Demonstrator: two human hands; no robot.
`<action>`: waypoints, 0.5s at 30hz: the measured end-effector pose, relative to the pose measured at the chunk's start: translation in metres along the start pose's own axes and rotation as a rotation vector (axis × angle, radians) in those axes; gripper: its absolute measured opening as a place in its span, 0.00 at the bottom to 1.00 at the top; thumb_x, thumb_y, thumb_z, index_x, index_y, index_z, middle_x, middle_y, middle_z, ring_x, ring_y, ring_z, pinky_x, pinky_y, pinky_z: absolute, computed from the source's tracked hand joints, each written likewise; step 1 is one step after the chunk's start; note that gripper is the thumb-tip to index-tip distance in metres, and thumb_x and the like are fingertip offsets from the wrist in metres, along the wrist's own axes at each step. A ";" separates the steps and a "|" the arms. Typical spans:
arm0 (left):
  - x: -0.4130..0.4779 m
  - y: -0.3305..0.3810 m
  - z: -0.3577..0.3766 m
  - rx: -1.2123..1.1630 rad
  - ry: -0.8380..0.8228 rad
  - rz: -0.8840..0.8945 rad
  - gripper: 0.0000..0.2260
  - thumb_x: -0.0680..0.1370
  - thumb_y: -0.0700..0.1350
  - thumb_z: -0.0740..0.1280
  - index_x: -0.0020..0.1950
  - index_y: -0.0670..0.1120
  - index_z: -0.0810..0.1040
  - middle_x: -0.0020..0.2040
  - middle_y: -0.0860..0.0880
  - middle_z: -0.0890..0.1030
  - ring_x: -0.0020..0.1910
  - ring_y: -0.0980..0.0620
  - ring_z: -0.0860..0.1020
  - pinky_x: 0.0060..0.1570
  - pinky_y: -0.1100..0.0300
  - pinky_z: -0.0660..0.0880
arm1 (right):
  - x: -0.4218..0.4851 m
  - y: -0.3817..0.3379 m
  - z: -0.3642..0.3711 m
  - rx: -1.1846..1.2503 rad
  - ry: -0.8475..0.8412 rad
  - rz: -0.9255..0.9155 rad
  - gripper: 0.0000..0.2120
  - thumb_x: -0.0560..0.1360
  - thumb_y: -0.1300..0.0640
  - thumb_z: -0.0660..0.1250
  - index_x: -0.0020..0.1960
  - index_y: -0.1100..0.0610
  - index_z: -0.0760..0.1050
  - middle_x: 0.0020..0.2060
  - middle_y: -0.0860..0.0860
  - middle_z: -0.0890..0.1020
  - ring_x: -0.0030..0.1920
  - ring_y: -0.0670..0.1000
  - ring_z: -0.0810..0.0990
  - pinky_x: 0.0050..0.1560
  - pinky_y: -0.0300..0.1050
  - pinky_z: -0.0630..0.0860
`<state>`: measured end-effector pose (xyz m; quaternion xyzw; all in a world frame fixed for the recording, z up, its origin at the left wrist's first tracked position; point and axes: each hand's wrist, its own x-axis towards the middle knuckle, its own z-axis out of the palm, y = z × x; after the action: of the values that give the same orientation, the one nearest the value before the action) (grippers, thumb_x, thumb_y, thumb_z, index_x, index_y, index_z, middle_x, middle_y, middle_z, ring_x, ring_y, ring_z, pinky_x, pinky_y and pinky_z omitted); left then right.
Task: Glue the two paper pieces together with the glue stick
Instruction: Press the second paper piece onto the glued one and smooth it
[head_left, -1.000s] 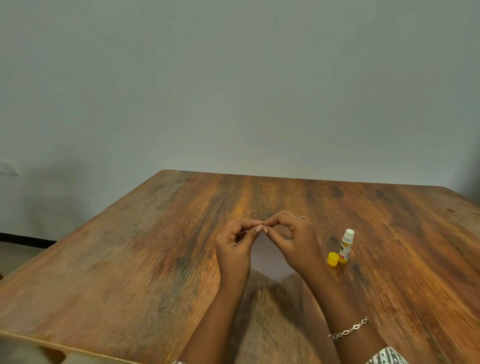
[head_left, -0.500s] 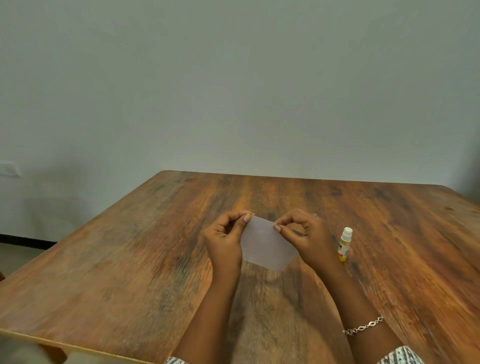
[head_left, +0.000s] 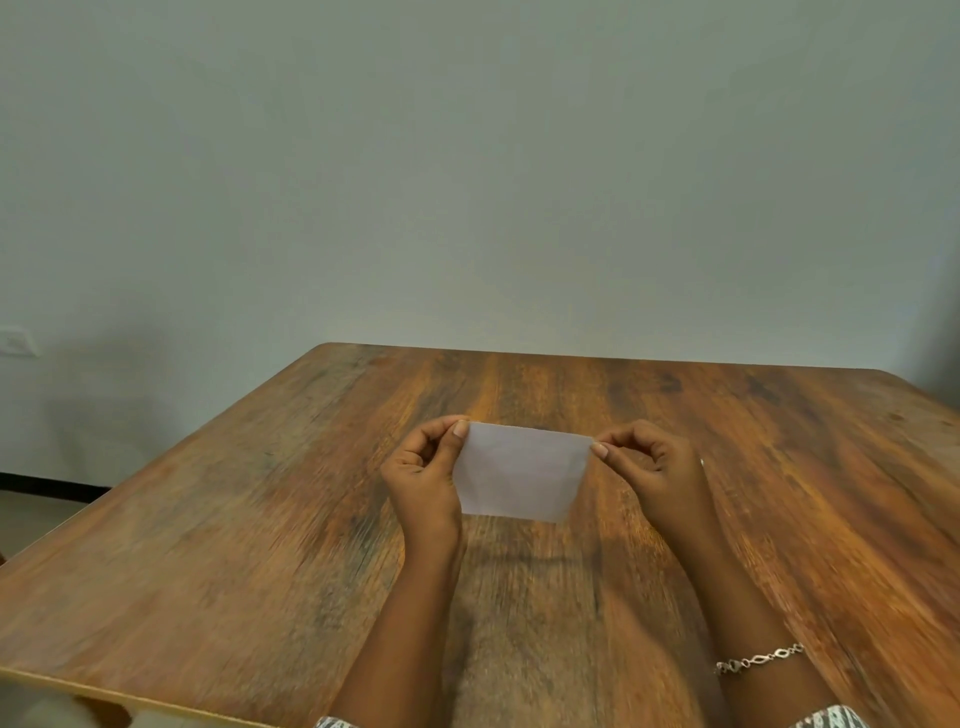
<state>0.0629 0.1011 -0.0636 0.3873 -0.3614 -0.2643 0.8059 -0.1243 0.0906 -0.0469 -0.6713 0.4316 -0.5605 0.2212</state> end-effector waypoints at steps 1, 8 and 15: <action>0.001 0.000 0.000 0.000 0.007 -0.001 0.11 0.72 0.34 0.69 0.36 0.50 0.81 0.31 0.59 0.83 0.35 0.65 0.79 0.36 0.74 0.73 | 0.000 0.000 -0.001 0.042 0.010 0.018 0.06 0.70 0.66 0.69 0.38 0.56 0.78 0.35 0.48 0.80 0.37 0.39 0.78 0.39 0.27 0.73; 0.000 -0.002 -0.001 0.036 0.005 -0.013 0.11 0.72 0.35 0.69 0.36 0.50 0.81 0.32 0.59 0.83 0.36 0.64 0.80 0.37 0.74 0.74 | -0.004 0.001 0.006 0.152 -0.023 0.069 0.08 0.70 0.65 0.69 0.42 0.52 0.79 0.40 0.51 0.83 0.43 0.44 0.81 0.44 0.34 0.78; -0.001 -0.001 -0.003 0.054 0.035 -0.044 0.10 0.73 0.35 0.68 0.36 0.50 0.81 0.32 0.59 0.83 0.36 0.64 0.79 0.37 0.74 0.74 | -0.005 0.001 0.011 0.246 0.012 0.096 0.07 0.73 0.63 0.64 0.41 0.56 0.80 0.38 0.52 0.83 0.40 0.44 0.81 0.42 0.31 0.77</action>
<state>0.0647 0.1020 -0.0663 0.4213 -0.3455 -0.2654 0.7954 -0.1144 0.0924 -0.0536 -0.6142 0.3927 -0.6021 0.3256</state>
